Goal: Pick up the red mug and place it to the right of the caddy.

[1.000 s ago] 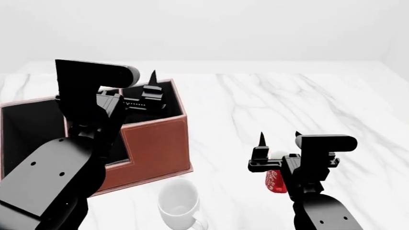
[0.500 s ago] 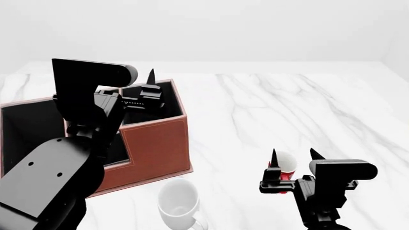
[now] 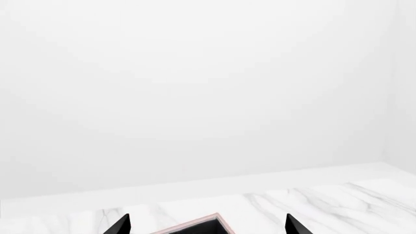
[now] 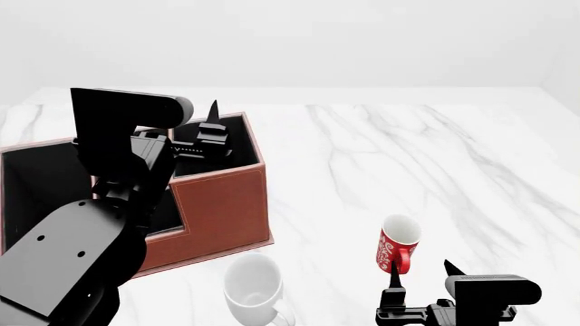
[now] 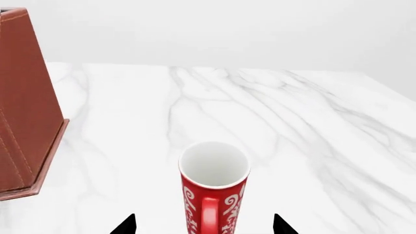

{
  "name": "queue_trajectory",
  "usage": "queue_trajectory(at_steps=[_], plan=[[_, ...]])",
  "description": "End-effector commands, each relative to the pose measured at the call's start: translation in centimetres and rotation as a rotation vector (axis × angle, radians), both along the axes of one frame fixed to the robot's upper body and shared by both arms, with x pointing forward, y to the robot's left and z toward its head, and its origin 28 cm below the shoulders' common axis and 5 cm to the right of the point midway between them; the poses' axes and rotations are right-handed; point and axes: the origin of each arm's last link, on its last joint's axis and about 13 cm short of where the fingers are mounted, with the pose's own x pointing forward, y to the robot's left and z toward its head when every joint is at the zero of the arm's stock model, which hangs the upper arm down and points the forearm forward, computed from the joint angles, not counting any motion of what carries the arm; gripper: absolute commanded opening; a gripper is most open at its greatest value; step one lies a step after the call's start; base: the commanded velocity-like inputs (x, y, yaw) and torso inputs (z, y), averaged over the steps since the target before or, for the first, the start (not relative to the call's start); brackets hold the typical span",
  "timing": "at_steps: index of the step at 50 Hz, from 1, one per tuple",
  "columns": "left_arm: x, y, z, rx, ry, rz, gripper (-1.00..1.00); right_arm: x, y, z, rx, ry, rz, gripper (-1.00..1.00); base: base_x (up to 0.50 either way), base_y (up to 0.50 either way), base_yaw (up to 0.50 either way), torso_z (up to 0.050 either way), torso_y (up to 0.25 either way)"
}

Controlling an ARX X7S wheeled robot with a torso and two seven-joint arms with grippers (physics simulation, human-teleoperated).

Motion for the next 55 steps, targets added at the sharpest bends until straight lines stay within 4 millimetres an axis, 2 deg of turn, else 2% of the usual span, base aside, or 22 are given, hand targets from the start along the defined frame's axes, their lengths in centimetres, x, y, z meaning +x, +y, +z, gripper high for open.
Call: queue_trajectory(at_steps=[1,18,34,55], plan=[[0.0,0.0,-0.2,0.002,0.005,-0.001,1.0,-0.3,0.1,-1.2,0.008,0.068,0.024,1.0,0.0,0.0,0.0,0.0,0.0],[0.0,0.1,-0.2,0.003,0.008,0.004,1.0,0.8,0.2,-2.4,0.03,0.12,-0.001,1.0,0.0,0.0,0.0,0.0,0.0],[-0.1,0.1,-0.3,0.001,0.008,0.005,1.0,2.3,0.0,-2.3,0.031,0.123,-0.016,1.0,0.0,0.0,0.0,0.0,0.0],[-0.2,0.0,-0.4,0.002,0.012,0.002,1.0,3.4,-0.4,-3.1,0.03,0.154,-0.034,1.0,0.0,0.0,0.0,0.0,0.0]])
